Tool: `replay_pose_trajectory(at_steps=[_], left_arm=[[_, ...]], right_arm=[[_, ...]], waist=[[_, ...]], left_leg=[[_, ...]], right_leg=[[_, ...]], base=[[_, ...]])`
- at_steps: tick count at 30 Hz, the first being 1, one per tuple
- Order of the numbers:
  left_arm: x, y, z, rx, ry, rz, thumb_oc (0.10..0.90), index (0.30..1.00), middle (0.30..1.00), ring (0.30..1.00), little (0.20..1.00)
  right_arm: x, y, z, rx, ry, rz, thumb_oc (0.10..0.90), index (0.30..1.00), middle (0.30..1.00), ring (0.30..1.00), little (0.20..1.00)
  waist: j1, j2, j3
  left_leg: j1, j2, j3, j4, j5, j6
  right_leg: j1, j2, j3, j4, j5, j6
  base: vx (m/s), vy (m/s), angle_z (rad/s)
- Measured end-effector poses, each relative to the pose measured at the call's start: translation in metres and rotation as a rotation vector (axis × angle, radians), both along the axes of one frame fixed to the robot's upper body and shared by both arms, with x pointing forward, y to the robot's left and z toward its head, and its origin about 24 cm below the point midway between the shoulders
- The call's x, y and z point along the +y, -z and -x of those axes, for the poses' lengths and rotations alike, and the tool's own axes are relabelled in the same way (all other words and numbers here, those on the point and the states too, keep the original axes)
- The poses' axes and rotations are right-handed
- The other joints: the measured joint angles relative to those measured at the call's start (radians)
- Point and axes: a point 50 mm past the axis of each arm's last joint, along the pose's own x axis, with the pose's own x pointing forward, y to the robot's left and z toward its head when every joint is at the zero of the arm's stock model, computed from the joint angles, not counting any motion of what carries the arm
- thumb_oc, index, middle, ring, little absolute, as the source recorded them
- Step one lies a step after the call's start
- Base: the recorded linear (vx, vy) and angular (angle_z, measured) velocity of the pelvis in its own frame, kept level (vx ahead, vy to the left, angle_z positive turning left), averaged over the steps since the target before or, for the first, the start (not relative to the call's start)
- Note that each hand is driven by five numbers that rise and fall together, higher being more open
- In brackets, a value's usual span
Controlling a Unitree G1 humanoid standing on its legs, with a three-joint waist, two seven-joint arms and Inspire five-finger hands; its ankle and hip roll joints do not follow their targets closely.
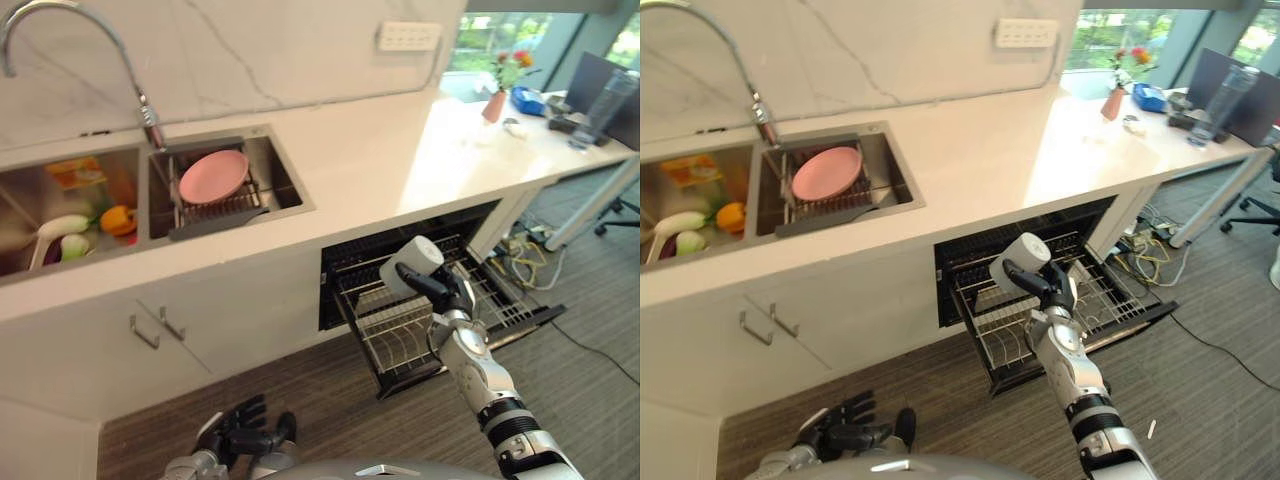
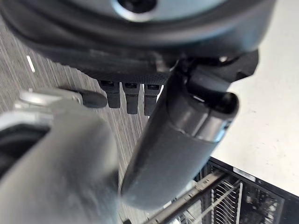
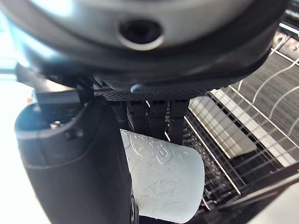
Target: Place the dishes in the dishwasher.
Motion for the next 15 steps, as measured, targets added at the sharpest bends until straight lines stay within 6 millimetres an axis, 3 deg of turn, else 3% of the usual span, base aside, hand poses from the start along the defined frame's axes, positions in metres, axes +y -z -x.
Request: replay_pose_trajectory(at_steps=[3, 8, 10, 15], left_arm=[[0.014, 0.010, 0.003, 0.045, 0.004, -0.117, 0.800, 0.900, 0.900, 0.900, 0.900], [0.030, 0.033, 0.012, 0.202, 0.087, -0.288, 0.800, 0.900, 0.900, 0.900, 0.900], [0.036, 0.042, 0.047, 0.323, -0.009, -0.303, 0.800, 0.900, 0.900, 0.900, 0.900], [0.031, 0.052, 0.091, 0.477, -0.182, -0.282, 0.800, 0.900, 0.900, 0.900, 0.900]], right_arm=[[-0.010, -0.001, -0.001, 0.002, -0.049, 0.111, 0.400, 0.300, 0.300, 0.300, 0.300], [-0.061, 0.012, -0.002, 0.143, -0.001, 0.394, 0.400, 0.300, 0.300, 0.300, 0.300], [-0.077, 0.012, -0.004, 0.179, 0.026, 0.475, 0.400, 0.300, 0.300, 0.300, 0.300], [-0.100, 0.021, 0.002, 0.281, 0.118, 0.556, 0.400, 0.300, 0.300, 0.300, 0.300]], waist=[[0.037, -0.014, 0.000], [0.082, -0.030, -0.004], [0.108, -0.024, 0.011], [0.132, 0.001, 0.037]], left_leg=[[-0.035, -0.014, -0.033, 0.000, 0.008, 0.001], [-0.103, -0.032, -0.099, 0.001, 0.026, 0.004], [-0.126, -0.042, -0.105, 0.001, 0.031, 0.004], [-0.153, -0.059, -0.128, 0.002, 0.036, 0.007]], right_leg=[[0.003, 0.006, -0.055, 0.000, -0.006, 0.004], [-0.006, 0.007, -0.159, -0.003, -0.018, 0.013], [-0.014, 0.010, -0.175, 0.000, -0.017, 0.015], [-0.012, 0.004, -0.221, 0.000, -0.017, 0.017]], base=[[-0.01, -0.026, 0.49], [0.03, -0.054, 0.70], [-0.03, -0.011, 0.33], [-0.01, 0.005, 0.34]])
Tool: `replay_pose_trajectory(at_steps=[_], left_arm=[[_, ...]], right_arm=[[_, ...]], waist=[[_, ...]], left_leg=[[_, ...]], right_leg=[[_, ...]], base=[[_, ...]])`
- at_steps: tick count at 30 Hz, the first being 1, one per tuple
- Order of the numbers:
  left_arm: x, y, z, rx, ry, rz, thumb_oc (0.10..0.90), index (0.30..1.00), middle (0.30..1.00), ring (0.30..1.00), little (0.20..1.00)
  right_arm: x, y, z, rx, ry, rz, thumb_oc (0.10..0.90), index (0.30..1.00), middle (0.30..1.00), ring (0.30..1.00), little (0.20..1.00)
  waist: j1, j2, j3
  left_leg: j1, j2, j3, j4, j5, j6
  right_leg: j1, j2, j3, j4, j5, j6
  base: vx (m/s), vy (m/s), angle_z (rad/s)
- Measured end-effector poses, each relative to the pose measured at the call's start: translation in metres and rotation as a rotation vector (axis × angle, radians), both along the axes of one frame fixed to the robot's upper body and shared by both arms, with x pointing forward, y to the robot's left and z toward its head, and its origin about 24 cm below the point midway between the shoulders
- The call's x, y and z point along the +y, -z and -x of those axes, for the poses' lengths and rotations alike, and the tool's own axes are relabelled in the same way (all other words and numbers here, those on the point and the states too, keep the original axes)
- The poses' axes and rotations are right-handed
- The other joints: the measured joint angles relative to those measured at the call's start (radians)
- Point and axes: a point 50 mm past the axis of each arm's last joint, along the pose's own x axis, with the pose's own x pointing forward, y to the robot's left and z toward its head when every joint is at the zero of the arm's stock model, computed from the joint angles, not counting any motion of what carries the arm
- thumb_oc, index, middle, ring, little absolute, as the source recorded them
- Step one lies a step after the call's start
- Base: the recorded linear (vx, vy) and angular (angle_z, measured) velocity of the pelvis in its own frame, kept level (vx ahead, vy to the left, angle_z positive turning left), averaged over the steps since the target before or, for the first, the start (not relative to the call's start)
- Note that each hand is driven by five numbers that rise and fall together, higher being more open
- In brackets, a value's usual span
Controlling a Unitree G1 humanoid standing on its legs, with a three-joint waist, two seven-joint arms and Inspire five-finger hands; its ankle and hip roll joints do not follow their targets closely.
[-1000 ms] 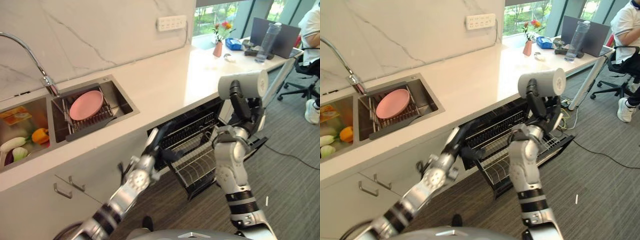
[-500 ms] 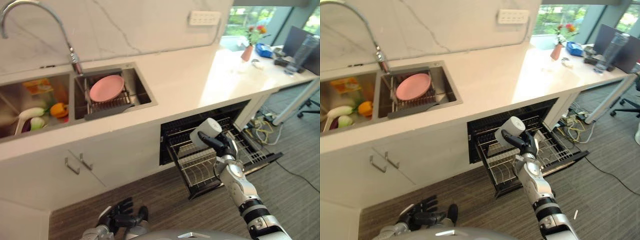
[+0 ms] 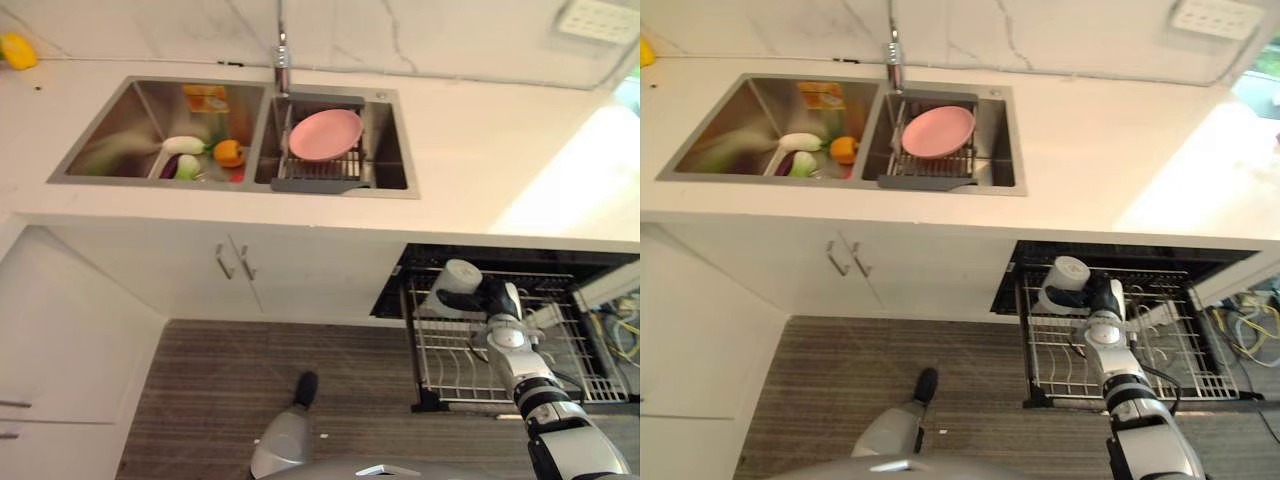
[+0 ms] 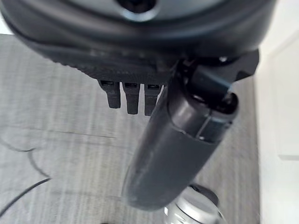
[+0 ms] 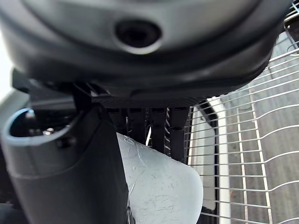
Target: Place the dishes in the dishwasher.
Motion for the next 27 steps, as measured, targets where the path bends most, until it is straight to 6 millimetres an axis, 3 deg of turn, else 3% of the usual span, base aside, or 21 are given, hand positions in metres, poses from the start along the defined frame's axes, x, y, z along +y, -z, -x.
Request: replay_pose_trajectory(at_steps=[2, 6, 7, 11, 14, 21, 27], left_arm=[[-0.005, 0.002, 0.009, 0.023, -0.032, 0.008, 0.800, 0.900, 0.900, 0.900, 0.900], [-0.009, 0.004, -0.001, -0.013, -0.027, 0.012, 0.800, 0.900, 0.900, 0.900, 0.900], [-0.009, 0.003, -0.005, -0.031, -0.022, 0.011, 0.800, 0.900, 0.900, 0.900, 0.900], [-0.013, 0.003, -0.027, -0.099, -0.007, 0.015, 0.800, 0.900, 0.900, 0.900, 0.900], [-0.015, 0.004, -0.040, -0.128, -0.011, 0.022, 0.800, 0.900, 0.900, 0.900, 0.900], [-0.015, 0.002, -0.046, -0.162, -0.006, 0.016, 0.800, 0.900, 0.900, 0.900, 0.900], [-0.015, 0.003, -0.040, -0.146, -0.016, 0.019, 0.800, 0.900, 0.900, 0.900, 0.900]], right_arm=[[-0.007, 0.005, 0.004, 0.028, 0.041, 0.012, 0.400, 0.300, 0.300, 0.300, 0.300], [-0.005, 0.013, 0.009, 0.075, 0.062, -0.001, 0.400, 0.300, 0.300, 0.300, 0.300], [-0.004, 0.013, 0.008, 0.073, 0.060, 0.001, 0.800, 0.900, 0.900, 0.900, 0.900], [0.007, 0.034, 0.020, 0.190, 0.070, -0.035, 0.800, 0.900, 0.900, 0.900, 0.900], [0.013, 0.036, 0.020, 0.206, 0.032, -0.025, 0.800, 0.900, 0.900, 0.900, 0.900], [0.009, 0.013, 0.002, 0.116, -0.074, 0.114, 0.800, 0.900, 0.900, 0.900, 0.900], [0.007, -0.001, 0.001, 0.023, -0.099, 0.155, 0.800, 0.900, 0.900, 0.900, 0.900]], waist=[[0.012, 0.009, 0.017], [0.019, 0.009, 0.033], [0.020, 0.009, 0.036], [0.004, 0.007, 0.039], [-0.015, 0.011, 0.044], [-0.044, 0.008, 0.039], [-0.094, 0.010, 0.032]], left_leg=[[-0.009, -0.004, -0.002, 0.000, 0.000, 0.000], [-0.016, -0.004, -0.003, 0.000, 0.004, -0.005], [-0.016, -0.004, -0.003, -0.001, 0.005, -0.007], [-0.009, -0.003, -0.002, 0.000, 0.008, -0.012], [-0.006, 0.000, 0.002, 0.004, 0.009, -0.013], [0.038, 0.023, 0.048, 0.004, 0.014, -0.013], [0.074, 0.047, 0.087, 0.004, 0.020, -0.008]], right_leg=[[0.000, -0.001, 0.000, 0.000, -0.001, 0.000], [-0.001, -0.001, -0.001, -0.001, -0.007, -0.007], [0.000, 0.000, -0.001, -0.001, -0.007, -0.005], [0.011, 0.001, -0.006, -0.005, -0.011, -0.005], [0.010, -0.001, 0.001, -0.005, -0.009, -0.004], [0.023, -0.001, 0.060, 0.000, -0.007, -0.001], [0.031, 0.005, 0.107, 0.000, -0.010, -0.006]], base=[[-0.01, 0.007, 0.29], [0.00, 0.000, 0.11], [0.00, 0.000, 0.00], [0.00, -0.009, 0.04], [-0.01, -0.005, -0.06], [-0.02, -0.013, -0.24], [-0.04, -0.023, -0.25]])
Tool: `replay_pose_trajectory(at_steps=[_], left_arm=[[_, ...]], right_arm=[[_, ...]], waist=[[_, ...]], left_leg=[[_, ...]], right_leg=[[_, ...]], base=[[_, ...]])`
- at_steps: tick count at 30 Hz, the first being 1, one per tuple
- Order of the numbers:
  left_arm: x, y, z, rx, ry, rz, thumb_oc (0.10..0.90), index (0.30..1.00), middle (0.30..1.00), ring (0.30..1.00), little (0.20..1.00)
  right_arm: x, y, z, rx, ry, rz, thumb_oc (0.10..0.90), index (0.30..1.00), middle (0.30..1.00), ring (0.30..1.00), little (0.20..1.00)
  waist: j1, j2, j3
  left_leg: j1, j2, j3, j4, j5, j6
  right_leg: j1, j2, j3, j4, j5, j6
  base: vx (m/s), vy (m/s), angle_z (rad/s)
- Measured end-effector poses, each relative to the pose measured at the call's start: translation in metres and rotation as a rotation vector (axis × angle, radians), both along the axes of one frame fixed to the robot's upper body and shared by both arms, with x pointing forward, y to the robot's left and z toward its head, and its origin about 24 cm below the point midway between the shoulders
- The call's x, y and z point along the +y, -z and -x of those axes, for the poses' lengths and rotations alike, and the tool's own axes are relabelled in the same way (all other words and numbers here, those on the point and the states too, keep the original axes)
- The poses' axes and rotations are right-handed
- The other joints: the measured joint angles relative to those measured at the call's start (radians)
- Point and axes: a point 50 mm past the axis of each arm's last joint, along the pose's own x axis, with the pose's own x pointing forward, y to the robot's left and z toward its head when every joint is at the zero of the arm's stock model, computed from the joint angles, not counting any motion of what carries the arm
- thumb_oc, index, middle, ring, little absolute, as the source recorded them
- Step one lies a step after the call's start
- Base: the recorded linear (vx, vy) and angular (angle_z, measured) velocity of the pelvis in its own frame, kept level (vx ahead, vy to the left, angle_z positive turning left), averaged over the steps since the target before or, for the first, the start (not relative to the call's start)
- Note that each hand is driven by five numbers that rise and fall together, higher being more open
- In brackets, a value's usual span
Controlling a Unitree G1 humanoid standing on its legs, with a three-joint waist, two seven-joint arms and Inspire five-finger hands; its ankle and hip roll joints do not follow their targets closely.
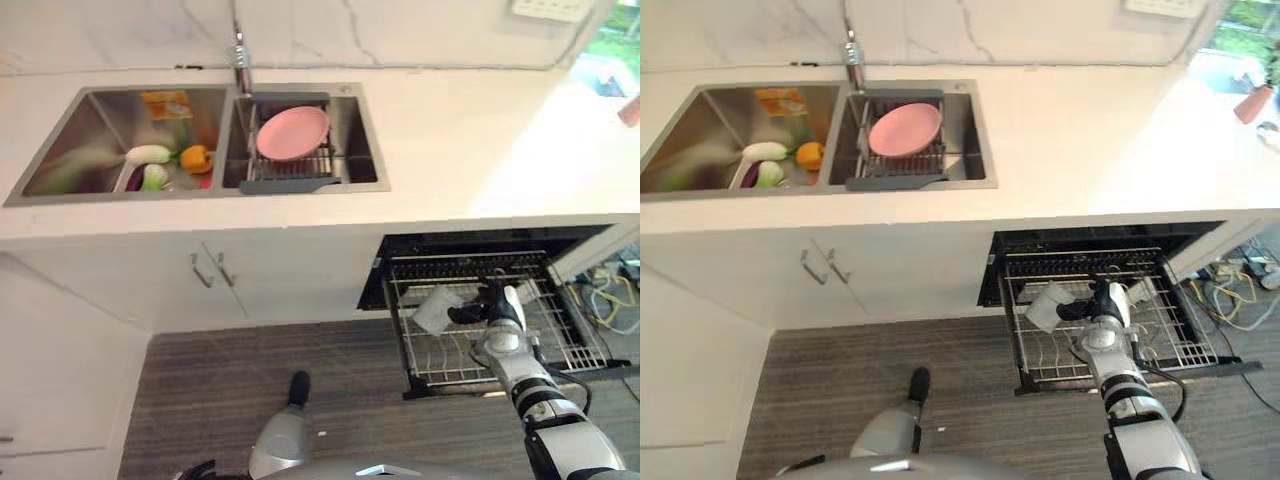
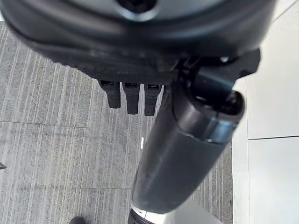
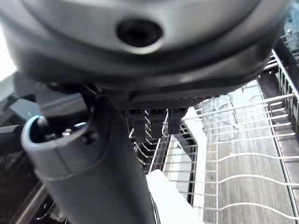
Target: Place the dishes in the dishwasher.
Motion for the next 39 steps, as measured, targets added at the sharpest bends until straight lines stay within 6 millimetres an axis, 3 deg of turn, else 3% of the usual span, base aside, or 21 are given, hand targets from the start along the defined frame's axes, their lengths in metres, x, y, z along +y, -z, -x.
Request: replay_pose_trajectory(at_steps=[7, 12, 13, 15, 17, 18, 21, 22, 23, 24, 25, 26, 28, 30, 31, 33, 35, 36, 37, 38, 39], left_arm=[[-0.007, 0.002, 0.004, 0.000, -0.043, 0.021, 0.800, 0.900, 0.900, 0.900, 0.900], [-0.020, 0.006, 0.012, 0.015, -0.087, 0.045, 0.800, 0.900, 0.900, 0.900, 0.900], [-0.024, 0.008, 0.010, 0.013, -0.109, 0.052, 0.800, 0.900, 0.900, 0.900, 0.900], [-0.033, 0.011, 0.013, 0.048, -0.134, 0.070, 0.800, 0.900, 0.900, 0.900, 0.900], [-0.045, 0.015, 0.027, 0.091, -0.140, 0.099, 0.800, 0.900, 0.900, 0.900, 0.900], [-0.053, 0.016, 0.034, 0.120, -0.139, 0.105, 0.800, 0.900, 0.900, 0.900, 0.900], [-0.054, 0.017, 0.033, 0.128, -0.134, 0.095, 0.800, 0.900, 0.900, 0.900, 0.900], [-0.055, 0.017, 0.028, 0.130, -0.128, 0.090, 0.800, 0.900, 0.900, 0.900, 0.900], [-0.055, 0.017, 0.028, 0.136, -0.112, 0.083, 0.800, 0.900, 0.900, 0.900, 0.900], [-0.054, 0.017, 0.028, 0.138, -0.102, 0.077, 0.800, 0.900, 0.900, 0.900, 0.900], [-0.038, 0.014, 0.024, 0.133, -0.075, 0.035, 0.800, 0.900, 0.900, 0.900, 0.900], [-0.027, 0.012, 0.020, 0.131, -0.052, 0.002, 0.800, 0.900, 0.900, 0.900, 0.900], [-0.014, 0.009, 0.009, 0.111, -0.029, -0.034, 0.800, 0.900, 0.900, 0.900, 0.900], [-0.012, 0.008, 0.006, 0.106, -0.025, -0.038, 0.800, 0.900, 0.900, 0.900, 0.900], [-0.012, 0.008, 0.006, 0.106, -0.025, -0.038, 0.800, 0.900, 0.900, 0.900, 0.900], [0.002, 0.004, 0.002, 0.092, -0.021, -0.074, 0.800, 0.900, 0.900, 0.900, 0.900], [0.013, 0.001, 0.009, 0.114, -0.027, -0.099, 0.800, 0.900, 0.900, 0.900, 0.900], [0.012, 0.001, 0.010, 0.123, -0.024, -0.100, 0.800, 0.900, 0.900, 0.900, 0.900], [0.015, 0.000, 0.010, 0.125, -0.024, -0.115, 0.800, 0.900, 0.900, 0.900, 0.900], [0.013, 0.000, 0.008, 0.120, -0.004, -0.120, 0.800, 0.900, 0.900, 0.900, 0.900], [0.013, 0.000, 0.008, 0.120, -0.004, -0.120, 0.800, 0.900, 0.900, 0.900, 0.900]], right_arm=[[0.014, -0.002, 0.026, -0.170, 0.058, -0.136, 0.800, 0.900, 0.900, 0.900, 0.900], [0.016, 0.003, 0.065, -0.213, 0.087, -0.217, 0.800, 0.900, 0.900, 0.900, 0.900], [0.014, 0.001, 0.069, -0.218, 0.086, -0.213, 0.800, 0.900, 0.900, 0.900, 0.900], [0.012, -0.005, 0.075, -0.252, 0.100, -0.219, 0.800, 0.900, 0.900, 0.900, 0.900], [0.015, -0.025, 0.068, -0.349, 0.088, -0.228, 0.800, 0.900, 0.900, 0.900, 0.900], [0.011, -0.040, 0.064, -0.419, 0.063, -0.200, 0.800, 0.900, 0.900, 0.900, 0.900], [0.010, -0.055, 0.060, -0.483, 0.054, -0.189, 0.800, 0.900, 0.900, 0.900, 0.900], [0.009, -0.069, 0.058, -0.542, 0.037, -0.182, 0.800, 0.900, 0.900, 0.900, 0.900], [0.008, -0.077, 0.058, -0.577, 0.036, -0.177, 0.800, 0.900, 0.900, 0.900, 0.900], [0.007, -0.084, 0.057, -0.616, 0.040, -0.177, 0.800, 0.900, 0.900, 0.900, 0.900], [0.013, -0.082, 0.057, -0.633, 0.060, -0.212, 0.800, 0.900, 0.900, 0.900, 0.900], [0.016, -0.081, 0.056, -0.642, 0.069, -0.232, 0.800, 0.900, 0.900, 0.900, 0.900], [0.020, -0.086, 0.057, -0.684, 0.093, -0.259, 0.800, 0.900, 0.900, 0.900, 0.900], [0.026, -0.096, 0.050, -0.745, 0.090, -0.289, 0.800, 0.900, 0.900, 0.900, 0.900], [0.026, -0.096, 0.050, -0.745, 0.090, -0.289, 0.800, 0.900, 0.900, 0.900, 0.900], [0.034, -0.107, 0.040, -0.814, 0.068, -0.322, 0.800, 0.900, 0.900, 0.900, 0.900], [0.041, -0.117, 0.033, -0.866, 0.021, -0.358, 0.800, 0.900, 0.900, 0.900, 0.900], [0.045, -0.117, 0.031, -0.868, -0.004, -0.368, 0.800, 0.900, 0.900, 0.900, 0.900], [0.050, -0.119, 0.028, -0.864, -0.042, -0.374, 0.800, 0.900, 0.900, 0.900, 0.900], [0.057, -0.123, 0.028, -0.861, -0.130, -0.392, 0.800, 0.900, 0.900, 0.900, 0.900], [0.057, -0.123, 0.028, -0.861, -0.130, -0.392, 0.800, 0.900, 0.900, 0.900, 0.900]], waist=[[-0.045, 0.017, -0.023], [-0.063, 0.054, -0.034], [-0.089, 0.069, -0.027], [-0.125, 0.067, -0.015], [-0.163, 0.076, -0.014], [-0.187, 0.086, -0.016], [-0.186, 0.096, -0.021], [-0.190, 0.096, -0.020], [-0.190, 0.098, -0.021], [-0.191, 0.090, -0.020], [-0.190, 0.032, -0.015], [-0.191, 0.001, -0.016], [-0.179, -0.024, -0.016], [-0.169, -0.015, -0.017], [-0.169, -0.015, -0.017], [-0.151, -0.004, -0.012], [-0.150, -0.016, -0.013], [-0.143, -0.007, -0.008], [-0.141, 0.009, 0.000], [-0.146, 0.045, 0.009], [-0.146, 0.045, 0.009]], left_leg=[[0.027, 0.044, 0.043, -0.005, -0.005, -0.012], [-0.011, 0.089, 0.060, 0.020, -0.010, -0.045], [-0.031, 0.104, 0.086, 0.031, -0.026, -0.049], [-0.037, 0.145, 0.238, 0.063, -0.081, -0.081], [-0.038, 0.223, 0.369, 0.155, -0.089, -0.097], [0.010, 0.278, 0.329, 0.120, -0.079, -0.155], [0.046, 0.327, 0.251, 0.026, -0.054, -0.193], [0.060, 0.348, 0.242, -0.003, -0.053, -0.192], [0.075, 0.333, 0.241, -0.004, -0.053, -0.192], [0.081, 0.298, 0.238, -0.003, 0.017, -0.189], [0.082, 0.226, 0.238, -0.003, -0.009, -0.158], [0.070, 0.185, 0.236, 0.000, -0.012, -0.140], [0.048, 0.113, 0.233, 0.026, -0.020, -0.059], [0.059, 0.061, 0.235, 0.049, -0.077, 0.003], [0.059, 0.061, 0.235, 0.049, -0.077, 0.003], [0.080, 0.028, 0.235, 0.041, -0.098, 0.062], [0.131, -0.037, 0.238, 0.024, -0.112, 0.104], [0.159, -0.041, 0.232, 0.006, -0.118, 0.127], [0.172, -0.025, 0.230, -0.002, -0.120, 0.135], [0.162, -0.005, 0.203, 0.005, -0.116, 0.131], [0.162, -0.005, 0.203, 0.005, -0.116, 0.131]], right_leg=[[-0.005, 0.026, 0.053, -0.004, -0.008, -0.026], [-0.036, 0.068, 0.071, -0.001, -0.003, -0.051], [-0.037, 0.077, 0.065, 0.001, -0.001, -0.057], [-0.039, 0.054, 0.032, -0.002, 0.001, -0.062], [-0.050, 0.027, 0.042, 0.008, 0.007, -0.056], [-0.036, 0.000, 0.055, 0.008, 0.019, -0.037], [-0.040, -0.010, 0.057, 0.006, 0.032, -0.014], [-0.038, -0.037, 0.048, 0.002, 0.055, 0.025], [-0.031, -0.062, 0.044, 0.002, 0.070, 0.051], [-0.021, -0.101, 0.044, 0.003, 0.088, 0.082], [-0.012, -0.168, 0.037, 0.008, 0.114, 0.083], [-0.028, -0.209, 0.037, 0.026, 0.160, 0.043], [-0.077, -0.290, 0.054, 0.107, 0.277, -0.036], [-0.138, -0.372, 0.103, 0.222, 0.449, -0.065], [-0.138, -0.372, 0.103, 0.222, 0.449, -0.065], [-0.252, -0.384, 0.192, 0.405, 0.432, -0.019], [-0.286, -0.427, 0.266, 0.502, 0.527, -0.129], [-0.320, -0.412, 0.290, 0.567, 0.490, -0.095], [-0.346, -0.367, 0.286, 0.630, 0.323, 0.059], [-0.357, -0.240, 0.259, 0.536, 0.146, 0.115], [-0.357, -0.240, 0.259, 0.536, 0.146, 0.115]], base=[[-0.02, -0.062, -0.24], [-0.10, -0.059, -0.12], [0.03, 0.135, 0.27], [0.02, 0.240, 0.31], [0.08, 0.253, -0.07], [0.10, 0.303, -0.08], [0.06, 0.324, -0.01], [0.07, 0.521, 0.10], [0.09, 0.532, 0.18], [0.07, 0.432, 0.26], [0.02, 0.460, 0.40], [0.02, 0.485, 0.49], [0.03, 0.461, 0.41], [0.05, 0.372, 0.16], [0.07, 0.297, 0.11], [0.10, 0.284, 0.07], [0.14, 0.256, 0.14], [0.13, 0.126, 0.07], [0.18, -0.012, 0.16], [0.09, -0.057, 0.19], [0.14, -0.102, 0.68]])
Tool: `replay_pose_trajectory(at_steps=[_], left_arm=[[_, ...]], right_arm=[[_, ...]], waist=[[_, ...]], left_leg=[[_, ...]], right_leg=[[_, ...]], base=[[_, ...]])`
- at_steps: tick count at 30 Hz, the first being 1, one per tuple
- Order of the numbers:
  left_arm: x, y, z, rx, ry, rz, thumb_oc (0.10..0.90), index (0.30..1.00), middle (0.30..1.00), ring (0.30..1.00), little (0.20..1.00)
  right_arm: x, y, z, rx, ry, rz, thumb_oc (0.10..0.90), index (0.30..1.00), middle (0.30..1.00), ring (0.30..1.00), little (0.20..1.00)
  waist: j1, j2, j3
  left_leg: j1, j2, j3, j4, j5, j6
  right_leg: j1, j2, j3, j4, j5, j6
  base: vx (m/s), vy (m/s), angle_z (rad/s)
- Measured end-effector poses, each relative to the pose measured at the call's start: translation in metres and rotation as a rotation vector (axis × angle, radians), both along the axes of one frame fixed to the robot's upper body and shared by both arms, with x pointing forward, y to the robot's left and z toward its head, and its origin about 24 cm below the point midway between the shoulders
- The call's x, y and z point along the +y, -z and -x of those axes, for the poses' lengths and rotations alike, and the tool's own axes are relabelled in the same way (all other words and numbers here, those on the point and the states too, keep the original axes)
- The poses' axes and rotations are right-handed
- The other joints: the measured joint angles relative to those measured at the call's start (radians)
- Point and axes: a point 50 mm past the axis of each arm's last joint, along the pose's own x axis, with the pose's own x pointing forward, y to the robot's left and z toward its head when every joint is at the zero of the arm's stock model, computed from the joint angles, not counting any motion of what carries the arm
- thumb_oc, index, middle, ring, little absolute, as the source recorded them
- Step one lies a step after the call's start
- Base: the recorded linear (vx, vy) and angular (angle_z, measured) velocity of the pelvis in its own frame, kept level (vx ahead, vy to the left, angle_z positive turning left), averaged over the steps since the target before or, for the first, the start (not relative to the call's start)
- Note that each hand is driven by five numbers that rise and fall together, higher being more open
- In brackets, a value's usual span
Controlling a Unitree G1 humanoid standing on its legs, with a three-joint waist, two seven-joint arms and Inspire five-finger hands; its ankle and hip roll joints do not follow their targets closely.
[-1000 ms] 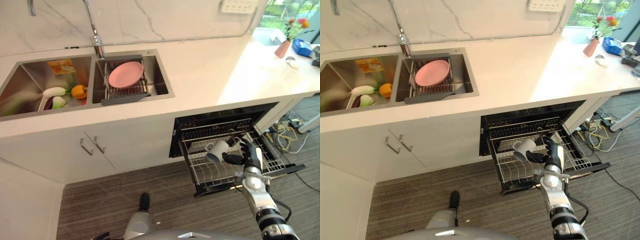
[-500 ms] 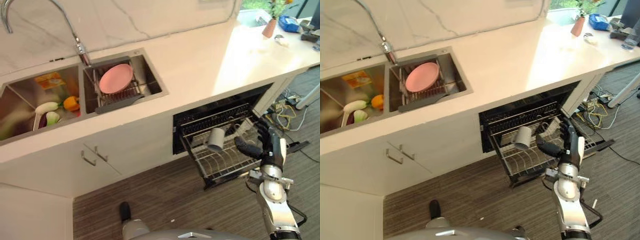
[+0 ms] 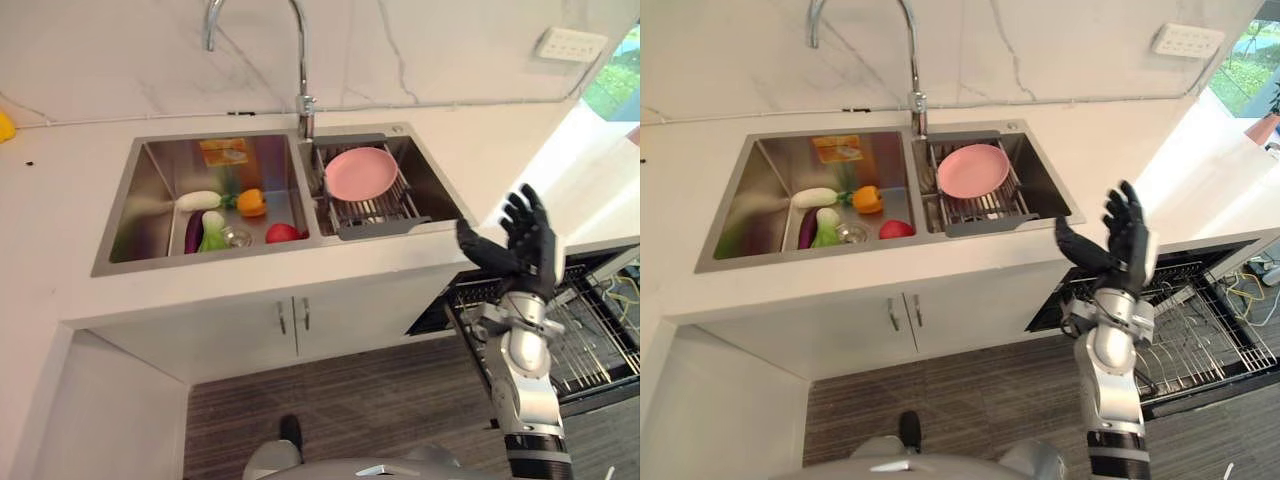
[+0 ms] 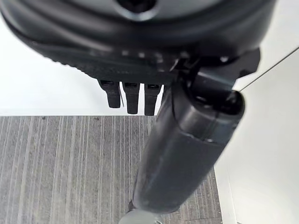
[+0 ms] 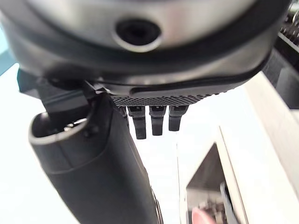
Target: Place the dishes in the dishwasher.
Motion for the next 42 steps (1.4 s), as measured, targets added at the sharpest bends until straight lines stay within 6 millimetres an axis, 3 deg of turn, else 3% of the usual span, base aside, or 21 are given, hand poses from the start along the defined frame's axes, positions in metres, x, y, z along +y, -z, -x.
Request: replay_pose_trajectory(at_steps=[1, 4, 6, 9, 11, 12, 13, 14, 16, 17, 25, 28, 33, 42], left_arm=[[-0.004, 0.001, -0.007, -0.023, 0.020, 0.013, 0.800, 0.900, 0.900, 0.900, 0.900], [-0.024, 0.006, -0.010, -0.028, 0.039, 0.084, 0.800, 0.900, 0.900, 0.900, 0.900], [-0.029, 0.008, -0.007, -0.027, 0.040, 0.104, 0.800, 0.900, 0.900, 0.900, 0.900], [-0.030, 0.009, 0.013, 0.022, 0.028, 0.112, 0.800, 0.900, 0.900, 0.900, 0.900], [-0.026, 0.008, 0.034, 0.069, 0.025, 0.117, 0.800, 0.900, 0.900, 0.900, 0.900], [-0.021, 0.006, 0.043, 0.091, 0.025, 0.107, 0.800, 0.900, 0.900, 0.900, 0.900], [-0.018, 0.005, 0.049, 0.110, 0.026, 0.099, 0.800, 0.900, 0.900, 0.900, 0.900], [-0.019, 0.005, 0.053, 0.121, 0.028, 0.106, 0.800, 0.900, 0.900, 0.900, 0.900], [-0.030, 0.008, 0.050, 0.105, 0.018, 0.138, 0.800, 0.900, 0.900, 0.900, 0.900], [-0.031, 0.008, 0.049, 0.100, 0.012, 0.145, 0.800, 0.900, 0.900, 0.900, 0.900], [-0.024, 0.007, 0.037, 0.080, 0.052, 0.125, 0.800, 0.900, 0.900, 0.900, 0.900], [-0.024, 0.007, 0.039, 0.084, 0.053, 0.128, 0.800, 0.900, 0.900, 0.900, 0.900], [-0.027, 0.008, 0.037, 0.076, 0.068, 0.149, 0.800, 0.900, 0.900, 0.900, 0.900], [-0.027, 0.008, 0.041, 0.089, 0.066, 0.148, 0.800, 0.900, 0.900, 0.900, 0.900]], right_arm=[[-0.003, -0.004, 0.001, -0.012, -0.029, 0.033, 0.800, 0.900, 0.900, 0.900, 0.900], [-0.008, 0.000, 0.002, 0.018, -0.035, 0.067, 0.800, 0.900, 0.900, 0.900, 0.900], [-0.012, 0.006, 0.004, 0.059, -0.043, 0.104, 0.800, 0.900, 0.900, 0.900, 0.900], [-0.016, 0.010, 0.003, 0.113, -0.055, 0.213, 0.800, 0.900, 0.900, 0.900, 0.900], [-0.025, 0.009, 0.002, 0.149, -0.045, 0.338, 0.800, 0.900, 0.900, 0.900, 0.900], [-0.025, 0.008, 0.002, 0.152, -0.042, 0.376, 0.800, 0.900, 0.900, 0.900, 0.900], [-0.025, 0.008, 0.002, 0.156, -0.040, 0.395, 0.800, 0.900, 0.900, 0.900, 0.900], [-0.031, 0.005, 0.002, 0.170, -0.032, 0.476, 0.800, 0.900, 0.900, 0.900, 0.900], [-0.042, 0.000, 0.002, 0.182, -0.010, 0.558, 0.800, 0.900, 0.900, 0.900, 0.900], [-0.046, -0.001, 0.002, 0.197, -0.005, 0.595, 0.800, 0.900, 0.900, 0.900, 0.900], [-0.076, -0.002, 0.001, 0.318, 0.004, 0.833, 0.800, 0.900, 0.900, 0.900, 0.900], [-0.067, -0.003, -0.005, 0.329, -0.076, 0.908, 0.800, 0.900, 0.900, 0.900, 0.900], [-0.035, -0.003, -0.027, 0.302, -0.252, 1.070, 0.800, 0.900, 0.900, 0.900, 0.900], [-0.011, -0.016, -0.049, 0.214, -0.305, 1.182, 0.800, 0.900, 0.900, 0.900, 0.900]], waist=[[-0.021, -0.026, -0.004], [-0.015, -0.039, -0.020], [-0.007, -0.059, -0.029], [0.003, -0.085, -0.058], [0.014, -0.115, -0.095], [0.013, -0.140, -0.108], [0.013, -0.157, -0.117], [0.013, -0.153, -0.124], [0.005, -0.118, -0.122], [0.001, -0.114, -0.122], [-0.020, -0.111, -0.123], [-0.018, -0.110, -0.124], [-0.008, -0.100, -0.128], [0.032, -0.093, -0.130]], left_leg=[[-0.009, -0.054, -0.041, -0.002, -0.006, 0.011], [-0.007, -0.092, -0.080, -0.007, -0.011, 0.021], [-0.004, -0.104, -0.093, -0.007, -0.012, 0.022], [0.007, -0.107, -0.128, -0.007, -0.023, 0.007], [0.010, -0.107, -0.131, -0.006, -0.035, -0.020], [0.009, -0.108, -0.128, -0.002, -0.034, -0.040], [0.008, -0.108, -0.126, -0.002, -0.035, -0.054], [0.012, -0.081, -0.121, -0.002, -0.039, -0.082], [0.014, -0.043, -0.116, -0.006, -0.039, -0.109], [0.017, -0.033, -0.110, -0.007, -0.038, -0.115], [0.047, 0.045, -0.087, -0.008, -0.038, -0.169], [0.047, 0.058, -0.082, -0.008, -0.032, -0.174], [0.043, 0.062, -0.084, -0.008, -0.031, -0.175], [0.039, 0.060, -0.096, -0.008, -0.031, -0.175]], right_leg=[[0.031, 0.043, -0.007, -0.250, -0.048, 0.009], [0.045, 0.070, 0.058, -0.429, -0.041, 0.002], [0.047, 0.056, 0.032, -0.437, -0.037, -0.006], [0.112, 0.050, -0.022, -0.453, -0.025, -0.026], [0.174, 0.053, -0.028, -0.481, -0.024, -0.028], [0.193, 0.055, -0.026, -0.480, 0.025, -0.050], [0.205, 0.060, -0.028, -0.497, 0.018, -0.047], [0.223, 0.094, -0.029, -0.529, 0.006, -0.051], [0.221, 0.133, -0.027, -0.533, -0.003, -0.066], [0.221, 0.143, -0.027, -0.535, -0.015, -0.080], [0.234, 0.218, -0.007, -0.540, -0.070, -0.117], [0.231, 0.230, -0.003, -0.540, -0.072, -0.121], [0.229, 0.234, -0.006, -0.540, -0.069, -0.127], [0.233, 0.233, -0.017, -0.538, -0.070, -0.129]], base=[[0.09, -0.071, 0.74], [0.11, -0.088, 0.73], [0.11, -0.097, 0.56], [0.15, -0.114, 0.34], [0.11, -0.094, 0.08], [0.11, -0.095, -0.05], [0.10, -0.086, -0.14], [0.10, -0.088, -0.16], [0.09, -0.070, -0.18], [0.08, -0.067, -0.19], [0.04, -0.047, -0.13], [0.04, -0.029, -0.05], [0.01, -0.017, 0.02], [0.01, -0.005, 0.03]])
